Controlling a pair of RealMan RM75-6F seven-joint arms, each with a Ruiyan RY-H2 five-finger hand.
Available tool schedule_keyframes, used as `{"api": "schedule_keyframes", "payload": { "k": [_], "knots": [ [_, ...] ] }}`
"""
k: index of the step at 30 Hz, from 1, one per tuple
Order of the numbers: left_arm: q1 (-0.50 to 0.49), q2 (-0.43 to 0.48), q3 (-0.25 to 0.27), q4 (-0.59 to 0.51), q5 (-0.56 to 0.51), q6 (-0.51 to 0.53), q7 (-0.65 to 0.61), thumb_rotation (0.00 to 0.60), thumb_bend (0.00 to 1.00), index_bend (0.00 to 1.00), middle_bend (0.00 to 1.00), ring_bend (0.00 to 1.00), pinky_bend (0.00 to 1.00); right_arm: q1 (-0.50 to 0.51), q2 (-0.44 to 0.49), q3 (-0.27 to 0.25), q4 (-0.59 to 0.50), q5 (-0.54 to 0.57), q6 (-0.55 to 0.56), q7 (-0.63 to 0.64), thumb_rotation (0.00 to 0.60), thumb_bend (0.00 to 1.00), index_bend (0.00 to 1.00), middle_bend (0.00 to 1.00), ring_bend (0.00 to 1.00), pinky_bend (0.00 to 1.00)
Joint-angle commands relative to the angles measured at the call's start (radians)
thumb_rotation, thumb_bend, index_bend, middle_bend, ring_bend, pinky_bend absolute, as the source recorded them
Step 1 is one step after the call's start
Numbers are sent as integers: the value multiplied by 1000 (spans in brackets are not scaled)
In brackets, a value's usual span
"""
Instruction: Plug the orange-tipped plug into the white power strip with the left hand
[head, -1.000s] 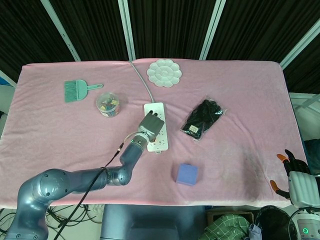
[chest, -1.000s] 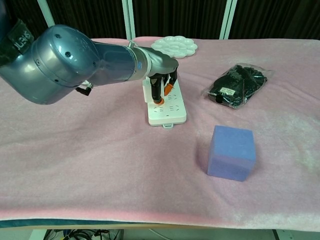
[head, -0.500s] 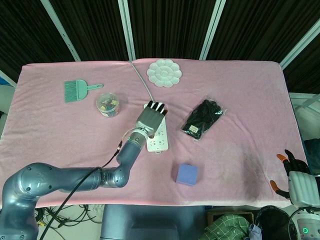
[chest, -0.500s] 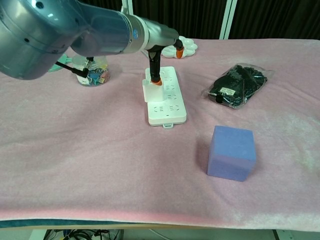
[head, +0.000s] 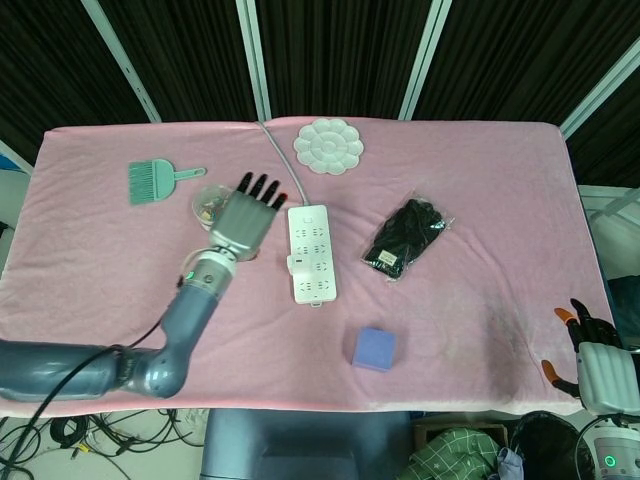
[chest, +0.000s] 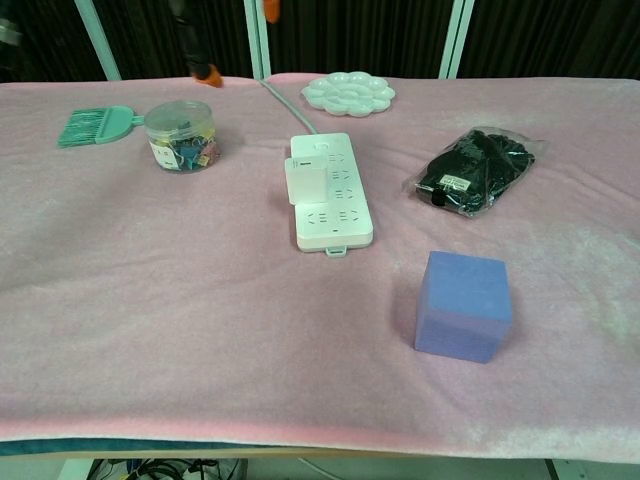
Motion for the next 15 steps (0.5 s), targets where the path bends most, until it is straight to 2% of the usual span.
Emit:
{"api": "schedule_keyframes", "payload": {
  "k": [1, 3, 4, 5, 8, 12, 15],
  "knots": [
    [215, 149, 120, -118, 232, 137, -178, 600, 192, 149, 69, 0, 74, 0, -1, 1, 1, -2, 4, -4, 600, 205, 182, 57, 173, 140],
    [380, 214, 204, -151, 343, 199, -363, 600, 192, 148, 69, 0, 73, 0, -3, 4, 6, -6, 12, -9, 600, 205, 182, 57, 173, 140],
    [454, 235, 243, -148, 432, 224, -464, 600, 192, 148, 69, 0, 73, 0, -5, 5, 9, -12, 18, -13, 600, 205, 182, 57, 173, 140],
    [523, 243, 277, -118, 538, 249, -565, 600, 190, 148, 68, 0, 71, -1, -9, 7, 15, -20, 27, -16, 600, 205, 182, 57, 172, 140],
    [673, 230, 341, -29, 724, 329, -755, 600, 162, 147, 61, 0, 70, -4, -23, 11, 30, -45, 54, -11, 600, 204, 179, 46, 171, 140],
    [801, 207, 377, 55, 870, 419, -896, 600, 135, 147, 53, 0, 66, -5, -34, 10, 48, -63, 65, -7, 600, 204, 172, 34, 170, 140],
    [881, 186, 396, 122, 975, 496, -954, 600, 135, 147, 54, 0, 51, -5, -35, 8, 53, -66, 63, -8, 600, 203, 172, 33, 170, 140]
  ]
}}
